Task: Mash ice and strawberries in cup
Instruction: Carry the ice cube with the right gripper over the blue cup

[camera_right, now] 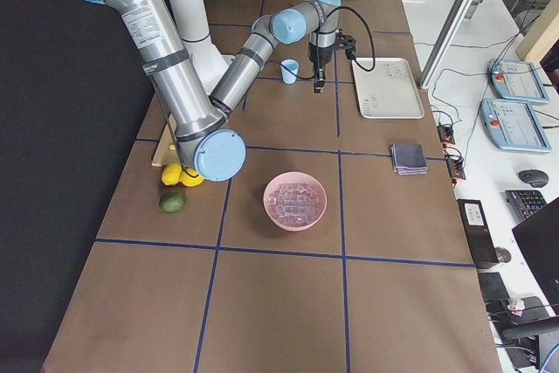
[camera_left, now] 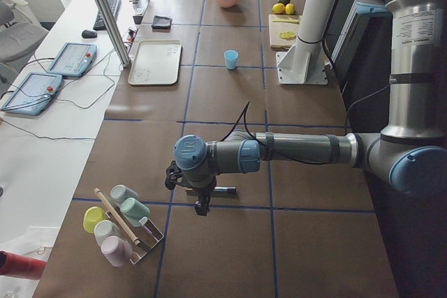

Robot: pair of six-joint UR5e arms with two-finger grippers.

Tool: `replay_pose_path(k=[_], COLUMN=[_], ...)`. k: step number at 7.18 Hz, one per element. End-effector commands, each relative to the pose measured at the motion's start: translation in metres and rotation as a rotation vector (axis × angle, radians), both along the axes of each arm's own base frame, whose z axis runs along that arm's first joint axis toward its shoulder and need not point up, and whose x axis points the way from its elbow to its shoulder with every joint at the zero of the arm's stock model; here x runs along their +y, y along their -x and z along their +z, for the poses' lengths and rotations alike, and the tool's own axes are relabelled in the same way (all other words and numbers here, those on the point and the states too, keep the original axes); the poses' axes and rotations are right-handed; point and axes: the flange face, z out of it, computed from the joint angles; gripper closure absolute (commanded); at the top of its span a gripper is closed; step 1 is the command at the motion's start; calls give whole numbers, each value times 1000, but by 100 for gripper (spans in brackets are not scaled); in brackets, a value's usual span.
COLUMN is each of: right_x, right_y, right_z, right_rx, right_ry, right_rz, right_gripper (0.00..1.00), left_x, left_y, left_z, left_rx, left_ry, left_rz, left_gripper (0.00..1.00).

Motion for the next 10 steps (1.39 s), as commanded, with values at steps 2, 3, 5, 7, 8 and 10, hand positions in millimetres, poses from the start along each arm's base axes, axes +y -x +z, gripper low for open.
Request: replay_pose_path(k=[2, 3, 5, 7, 8, 10], right_x=[33, 50, 75, 98, 102, 107], right_y=[97, 136, 213, 263, 285, 298], right_z=[-64, -77, -114, -119, -109, -102], right_rx=[-26, -60, -40, -22, -40, -31], right_ry=[3, 29, 34, 28, 16, 15], right_rz=[32, 81, 149, 151, 146, 146], right_gripper=[100, 100, 99, 99, 99, 99], left_x=[0, 0, 0, 0, 0, 0], left_y=[0, 0, -2, -2, -2, -3], left_z=[-1, 0, 0, 0, 1, 1], left_rx=[0, 0, 0, 1, 0, 0], left_ry=[-1, 1, 2, 2, 4, 5], left_rz=[0, 0, 5, 4, 5, 6], left_gripper=[0, 0, 0, 0, 0, 0])
